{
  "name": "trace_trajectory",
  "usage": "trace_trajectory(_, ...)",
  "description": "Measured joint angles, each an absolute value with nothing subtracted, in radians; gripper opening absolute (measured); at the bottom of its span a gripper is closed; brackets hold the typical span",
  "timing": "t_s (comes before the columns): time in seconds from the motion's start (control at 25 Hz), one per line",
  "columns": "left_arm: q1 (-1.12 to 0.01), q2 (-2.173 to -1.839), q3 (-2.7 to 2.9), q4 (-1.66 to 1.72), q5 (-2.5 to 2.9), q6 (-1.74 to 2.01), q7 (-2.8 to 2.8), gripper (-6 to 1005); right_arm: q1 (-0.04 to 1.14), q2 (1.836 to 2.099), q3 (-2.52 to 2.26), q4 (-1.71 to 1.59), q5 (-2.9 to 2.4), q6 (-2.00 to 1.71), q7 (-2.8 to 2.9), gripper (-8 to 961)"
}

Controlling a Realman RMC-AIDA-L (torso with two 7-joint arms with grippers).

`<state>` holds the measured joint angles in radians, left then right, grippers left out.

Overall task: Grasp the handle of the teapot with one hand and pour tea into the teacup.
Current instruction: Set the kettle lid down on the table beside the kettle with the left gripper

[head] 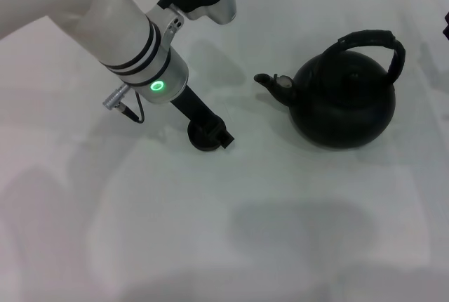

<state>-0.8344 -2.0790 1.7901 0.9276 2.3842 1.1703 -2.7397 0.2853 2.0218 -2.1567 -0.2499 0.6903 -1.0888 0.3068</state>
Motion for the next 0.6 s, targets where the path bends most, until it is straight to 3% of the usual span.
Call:
trace_trajectory(0.36, -0.836, -2.079, 1.79, 0.933, 2.4, 1.163, -2.748, 702, 0.285, 2.022, -2.157, -0.248, 0.701, -1.089, 0.307, 873)
trace_trajectory(0.6, -0.837, -2.08, 1.792, 0.934, 2.4, 1.161, -2.745, 766, 0.285, 2.022, -2.157, -0.248, 0.713, -1.089, 0.307, 873)
